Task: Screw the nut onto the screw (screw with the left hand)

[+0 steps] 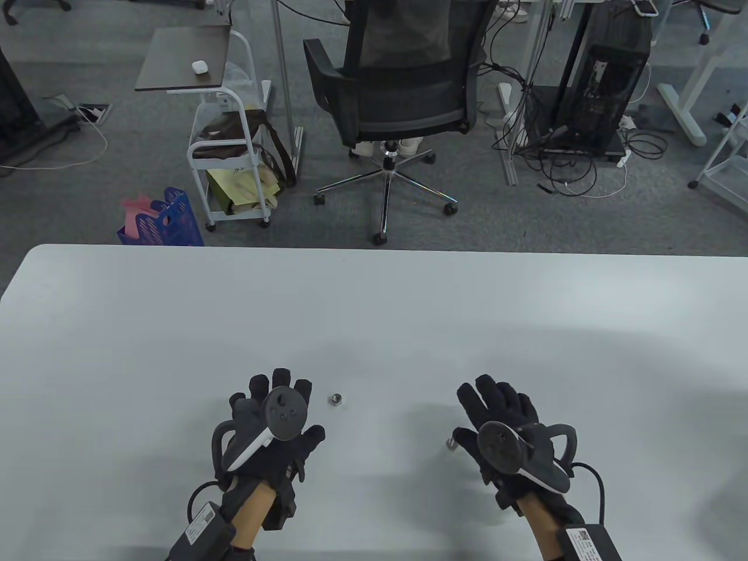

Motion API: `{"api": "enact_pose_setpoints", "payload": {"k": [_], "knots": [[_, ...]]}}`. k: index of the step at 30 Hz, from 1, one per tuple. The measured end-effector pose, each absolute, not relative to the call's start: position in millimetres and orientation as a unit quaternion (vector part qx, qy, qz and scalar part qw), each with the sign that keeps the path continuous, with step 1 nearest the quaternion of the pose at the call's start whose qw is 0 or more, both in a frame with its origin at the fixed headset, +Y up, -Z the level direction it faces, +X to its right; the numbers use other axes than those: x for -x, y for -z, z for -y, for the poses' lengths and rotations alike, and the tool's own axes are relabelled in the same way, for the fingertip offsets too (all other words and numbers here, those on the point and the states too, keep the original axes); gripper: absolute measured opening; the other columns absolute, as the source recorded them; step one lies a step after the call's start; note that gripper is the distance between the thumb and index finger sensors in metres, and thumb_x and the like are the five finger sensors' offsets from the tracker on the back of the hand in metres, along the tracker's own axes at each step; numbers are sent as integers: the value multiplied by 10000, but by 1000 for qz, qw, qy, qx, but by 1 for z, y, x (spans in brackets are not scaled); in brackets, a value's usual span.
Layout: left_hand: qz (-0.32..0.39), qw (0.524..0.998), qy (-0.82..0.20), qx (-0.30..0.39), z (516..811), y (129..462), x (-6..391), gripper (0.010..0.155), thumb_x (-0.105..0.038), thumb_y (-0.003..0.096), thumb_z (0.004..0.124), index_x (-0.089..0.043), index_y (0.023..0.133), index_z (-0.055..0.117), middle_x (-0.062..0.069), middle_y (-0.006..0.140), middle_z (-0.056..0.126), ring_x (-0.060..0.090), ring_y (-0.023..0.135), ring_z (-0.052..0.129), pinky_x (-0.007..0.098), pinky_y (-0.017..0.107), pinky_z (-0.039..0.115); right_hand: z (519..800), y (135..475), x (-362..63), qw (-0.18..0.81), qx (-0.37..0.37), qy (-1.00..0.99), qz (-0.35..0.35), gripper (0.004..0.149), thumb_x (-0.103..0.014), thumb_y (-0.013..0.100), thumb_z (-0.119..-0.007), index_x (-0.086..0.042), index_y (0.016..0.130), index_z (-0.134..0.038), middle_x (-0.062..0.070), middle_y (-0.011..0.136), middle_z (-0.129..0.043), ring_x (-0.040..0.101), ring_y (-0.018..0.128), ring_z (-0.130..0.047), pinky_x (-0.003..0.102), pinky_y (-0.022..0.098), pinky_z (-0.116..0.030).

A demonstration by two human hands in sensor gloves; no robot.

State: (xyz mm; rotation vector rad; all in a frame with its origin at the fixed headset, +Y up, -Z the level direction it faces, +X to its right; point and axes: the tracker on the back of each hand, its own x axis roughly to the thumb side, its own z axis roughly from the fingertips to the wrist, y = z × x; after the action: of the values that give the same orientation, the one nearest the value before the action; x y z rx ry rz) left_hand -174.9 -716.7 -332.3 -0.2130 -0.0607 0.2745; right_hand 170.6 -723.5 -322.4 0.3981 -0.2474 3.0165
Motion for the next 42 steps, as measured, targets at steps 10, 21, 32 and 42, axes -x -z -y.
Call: {"api": "enact_pose_setpoints", "payload": {"k": [10, 21, 32, 42], "knots": [[34, 983, -131, 122, 721, 333, 169, 830, -544, 381, 703, -286, 1112, 408, 73, 1205, 177, 487, 1124, 177, 705, 742, 134, 750, 329, -152, 16, -140, -990, 11, 513, -453, 381, -894, -297, 863, -816, 0, 875, -940, 211, 668, -1065, 458, 545, -879], [30, 981, -127, 143, 725, 334, 168, 820, -539, 383, 702, -271, 1111, 436, 86, 1205, 193, 488, 1122, 181, 701, 742, 138, 746, 329, -149, 10, -145, -989, 19, 431, -383, 321, -947, -283, 736, -885, -24, 669, -1013, 117, 426, -1065, 413, 449, -936], [28, 979, -131, 155, 727, 335, 167, 814, -536, 384, 702, -258, 1110, 460, 94, 1206, 199, 489, 1121, 180, 699, 743, 139, 686, 327, -150, 258, -115, -957, 68, 443, -262, 328, -937, -215, 747, -801, 70, 839, -898, 254, 508, -1122, 371, 444, -984], [29, 977, -127, 169, 730, 334, 165, 809, -534, 384, 701, -251, 1108, 476, 98, 1206, 211, 490, 1119, 186, 698, 743, 146, 700, 319, -148, 224, -133, -964, 52, 606, -265, 318, -955, -197, 896, -788, 90, 821, -912, 210, 449, -1081, 393, 421, -969]]}}
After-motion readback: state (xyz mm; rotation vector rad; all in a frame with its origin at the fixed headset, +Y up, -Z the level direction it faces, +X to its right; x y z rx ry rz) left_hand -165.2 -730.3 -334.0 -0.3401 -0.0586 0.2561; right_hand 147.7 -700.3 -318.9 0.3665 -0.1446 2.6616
